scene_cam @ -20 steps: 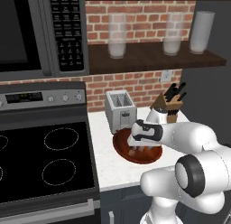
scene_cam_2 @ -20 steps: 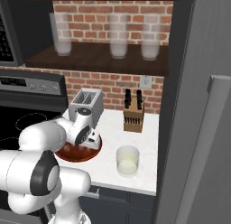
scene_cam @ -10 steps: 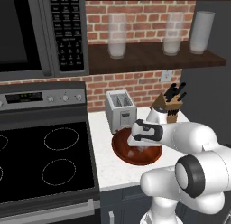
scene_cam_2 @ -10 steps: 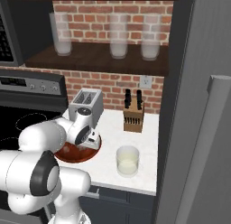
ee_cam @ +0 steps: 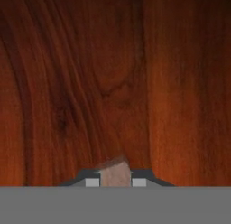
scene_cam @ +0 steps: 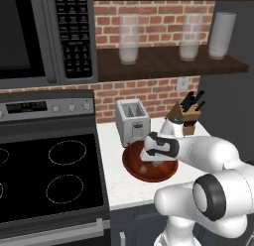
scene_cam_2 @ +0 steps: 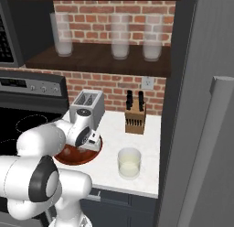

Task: Grab a lemon wedge from the fridge and one ice cube from the ice bowl, and put them in the glass of lemonade.

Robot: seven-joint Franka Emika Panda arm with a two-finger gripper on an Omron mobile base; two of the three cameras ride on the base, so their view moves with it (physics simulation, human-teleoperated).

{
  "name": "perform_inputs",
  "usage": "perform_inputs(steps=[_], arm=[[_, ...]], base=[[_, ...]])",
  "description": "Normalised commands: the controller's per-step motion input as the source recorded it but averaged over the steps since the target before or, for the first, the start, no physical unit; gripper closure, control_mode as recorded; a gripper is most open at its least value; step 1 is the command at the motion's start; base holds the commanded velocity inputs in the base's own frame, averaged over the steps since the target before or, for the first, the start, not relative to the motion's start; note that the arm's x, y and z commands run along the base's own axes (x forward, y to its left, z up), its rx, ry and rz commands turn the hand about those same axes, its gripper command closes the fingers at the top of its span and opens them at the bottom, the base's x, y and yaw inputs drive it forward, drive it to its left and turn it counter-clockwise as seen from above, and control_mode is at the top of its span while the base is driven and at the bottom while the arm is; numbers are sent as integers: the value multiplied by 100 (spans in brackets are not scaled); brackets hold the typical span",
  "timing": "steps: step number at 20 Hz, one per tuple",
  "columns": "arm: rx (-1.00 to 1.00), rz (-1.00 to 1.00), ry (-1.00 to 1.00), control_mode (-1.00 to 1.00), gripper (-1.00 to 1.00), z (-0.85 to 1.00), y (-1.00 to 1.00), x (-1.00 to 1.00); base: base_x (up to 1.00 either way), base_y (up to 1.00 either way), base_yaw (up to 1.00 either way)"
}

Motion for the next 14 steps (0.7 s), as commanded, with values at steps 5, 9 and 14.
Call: perform_inputs(steps=[5,9,14], arm=[[1,1,0,-100,100,29,2,0],[5,0,-1,-100,100,37,0,0],[8,0,-2,-100,100,28,-6,0]], base=[[0,0,0],[0,0,0],[0,0,0]])
